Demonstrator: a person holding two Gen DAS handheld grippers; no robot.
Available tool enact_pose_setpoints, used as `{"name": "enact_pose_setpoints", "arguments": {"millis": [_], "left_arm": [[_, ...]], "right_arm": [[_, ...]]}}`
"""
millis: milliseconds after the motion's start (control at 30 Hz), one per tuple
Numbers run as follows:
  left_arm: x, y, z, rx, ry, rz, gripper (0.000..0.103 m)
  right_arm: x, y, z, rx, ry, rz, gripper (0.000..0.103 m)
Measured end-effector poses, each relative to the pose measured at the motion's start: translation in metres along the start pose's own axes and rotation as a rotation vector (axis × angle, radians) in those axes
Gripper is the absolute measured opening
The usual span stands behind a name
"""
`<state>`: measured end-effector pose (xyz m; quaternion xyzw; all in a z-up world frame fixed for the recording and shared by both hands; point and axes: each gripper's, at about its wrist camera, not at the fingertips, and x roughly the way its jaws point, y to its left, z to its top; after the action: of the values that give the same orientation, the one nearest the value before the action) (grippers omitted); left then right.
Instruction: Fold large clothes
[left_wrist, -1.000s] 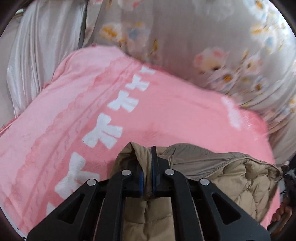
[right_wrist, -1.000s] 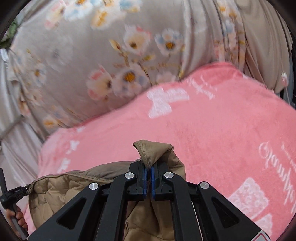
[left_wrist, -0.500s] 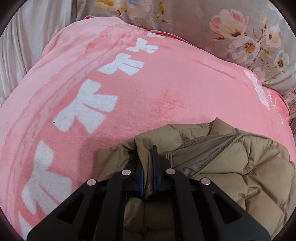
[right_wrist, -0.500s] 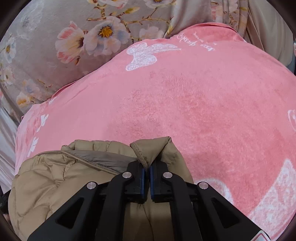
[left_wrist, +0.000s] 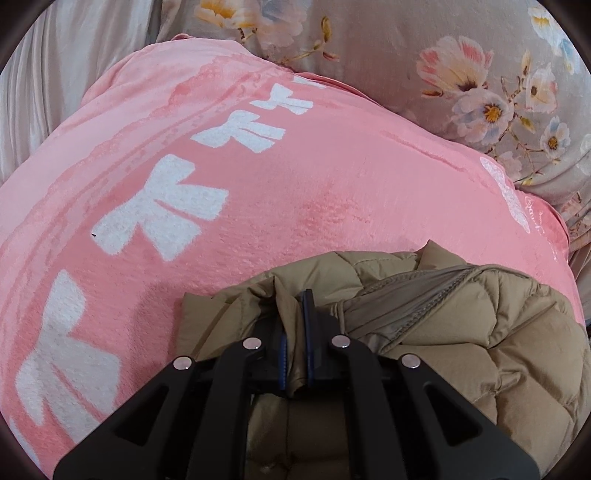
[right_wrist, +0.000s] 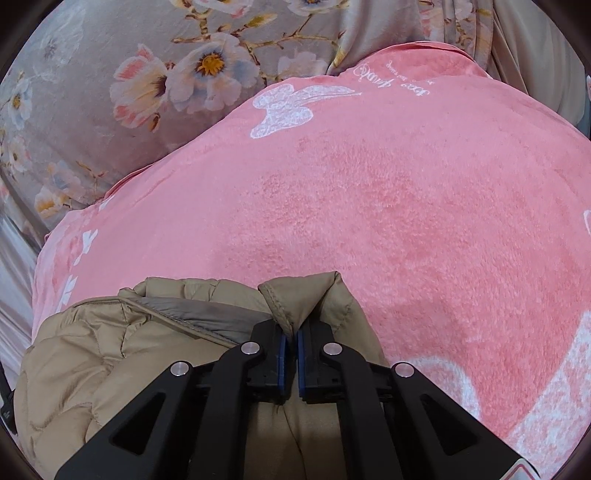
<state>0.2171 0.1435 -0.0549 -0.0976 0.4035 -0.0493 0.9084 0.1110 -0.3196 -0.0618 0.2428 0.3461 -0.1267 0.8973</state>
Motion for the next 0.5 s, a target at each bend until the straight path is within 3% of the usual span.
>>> {"name": "enact_pose_setpoints", "arguments": {"millis": [133,200,267,300,333,367,400,433,500], "left_arm": [[-0.006,0.01,0.003,-0.043,-0.01,-0.048,0.008],[-0.022,0.022,0.009,-0.09,-0.021,-0.086,0.012],[-0.055,0.031,0.017,-0.104,-0.077,-0.103,0.025],[-0.075,0.033,0.022,-0.089,-0.127,-0.073,0.047],[-0.096,0.033,0.026,-0.071,-0.198,-0.011,0.076],[-0.115,0.033,0.029,-0.051,-0.273,0.045,0.085],[-0.14,0.031,0.033,-0.017,-0.361,0.104,0.088],[-0.155,0.026,0.038,0.019,-0.389,0.127,0.088],[-0.173,0.009,0.05,0.08,-0.371,0.1,0.083]], "right_arm": [[-0.006,-0.008,0.004,0.041,0.0,0.057,0.004],[-0.023,-0.016,0.01,0.085,-0.025,0.079,0.016],[-0.062,-0.021,0.014,0.091,-0.142,0.05,0.043],[-0.079,-0.021,0.016,0.08,-0.198,0.02,0.049],[-0.097,-0.019,0.018,0.061,-0.257,-0.012,0.052],[-0.112,-0.017,0.02,0.042,-0.294,-0.031,0.052],[-0.125,-0.012,0.023,0.021,-0.313,-0.036,0.052],[-0.134,-0.005,0.024,0.005,-0.316,-0.033,0.052],[-0.14,0.019,0.024,-0.042,-0.283,-0.002,0.045]]}}
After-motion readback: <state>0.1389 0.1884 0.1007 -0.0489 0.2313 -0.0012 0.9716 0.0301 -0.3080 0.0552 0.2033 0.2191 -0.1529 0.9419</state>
